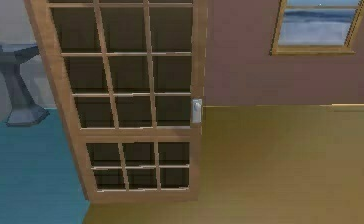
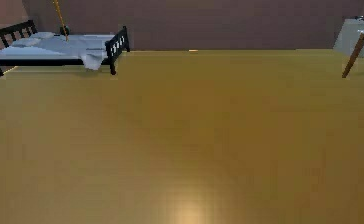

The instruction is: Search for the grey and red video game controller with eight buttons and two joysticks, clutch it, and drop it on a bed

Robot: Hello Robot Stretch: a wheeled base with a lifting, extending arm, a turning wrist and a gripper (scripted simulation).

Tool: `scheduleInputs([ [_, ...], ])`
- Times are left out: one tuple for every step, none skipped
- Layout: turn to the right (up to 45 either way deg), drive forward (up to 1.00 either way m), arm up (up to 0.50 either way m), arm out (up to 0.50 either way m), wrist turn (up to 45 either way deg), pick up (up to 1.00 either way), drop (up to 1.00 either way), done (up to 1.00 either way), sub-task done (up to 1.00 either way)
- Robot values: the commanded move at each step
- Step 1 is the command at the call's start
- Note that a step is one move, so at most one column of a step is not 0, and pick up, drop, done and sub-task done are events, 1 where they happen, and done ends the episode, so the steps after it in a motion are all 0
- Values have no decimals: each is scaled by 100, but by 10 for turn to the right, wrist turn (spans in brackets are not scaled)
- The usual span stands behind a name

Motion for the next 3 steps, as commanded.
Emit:
scheduleInputs([
  [0, 15, 0, 0, 0, 0, 0, 0, 0],
  [450, 0, 0, 0, 0, 0, 0, 0, 0],
  [390, 0, 0, 0, 0, 0, 0, 0, 0],
])
